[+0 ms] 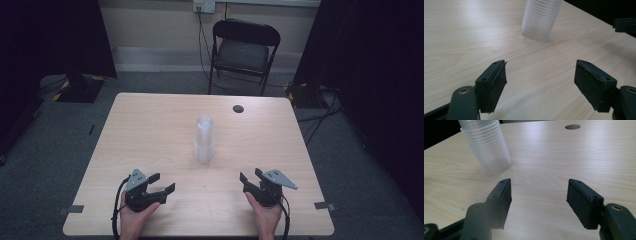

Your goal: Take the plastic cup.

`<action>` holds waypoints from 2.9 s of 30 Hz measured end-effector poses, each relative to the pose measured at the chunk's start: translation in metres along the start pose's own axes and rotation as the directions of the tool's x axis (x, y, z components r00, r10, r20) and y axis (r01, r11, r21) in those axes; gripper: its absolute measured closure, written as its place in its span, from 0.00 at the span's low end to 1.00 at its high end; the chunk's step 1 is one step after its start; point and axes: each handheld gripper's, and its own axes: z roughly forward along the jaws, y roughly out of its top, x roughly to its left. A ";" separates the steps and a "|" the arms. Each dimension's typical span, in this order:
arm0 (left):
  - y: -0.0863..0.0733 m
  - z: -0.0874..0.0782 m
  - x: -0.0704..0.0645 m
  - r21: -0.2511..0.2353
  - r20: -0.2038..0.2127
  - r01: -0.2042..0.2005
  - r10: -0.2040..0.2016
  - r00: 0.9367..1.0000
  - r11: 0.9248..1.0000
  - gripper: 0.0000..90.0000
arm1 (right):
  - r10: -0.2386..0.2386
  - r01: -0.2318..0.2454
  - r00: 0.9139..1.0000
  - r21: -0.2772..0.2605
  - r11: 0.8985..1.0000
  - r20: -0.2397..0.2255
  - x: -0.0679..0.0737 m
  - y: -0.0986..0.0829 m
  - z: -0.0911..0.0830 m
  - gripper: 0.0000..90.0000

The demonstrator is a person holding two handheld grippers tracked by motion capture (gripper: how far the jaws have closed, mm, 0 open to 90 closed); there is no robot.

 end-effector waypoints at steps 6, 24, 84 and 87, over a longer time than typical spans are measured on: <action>0.008 0.001 0.000 -0.015 -0.007 -0.007 0.007 1.000 1.000 0.27 | -0.019 0.019 1.000 0.036 0.999 -0.020 0.005 -0.003 0.005 0.33; 0.023 0.002 -0.007 -0.021 0.011 -0.041 0.041 0.999 0.999 0.28 | -0.042 0.046 0.996 0.052 0.998 -0.073 0.022 -0.010 -0.002 0.31; 0.154 0.082 -0.022 -0.082 0.062 -0.179 0.184 0.981 0.980 0.22 | -0.099 0.103 0.959 0.002 0.995 -0.267 0.042 -0.010 -0.007 0.31; 0.155 0.091 -0.021 -0.088 0.061 -0.190 0.196 0.979 0.978 0.22 | -0.096 0.102 0.957 0.008 0.995 -0.276 0.041 -0.011 -0.006 0.30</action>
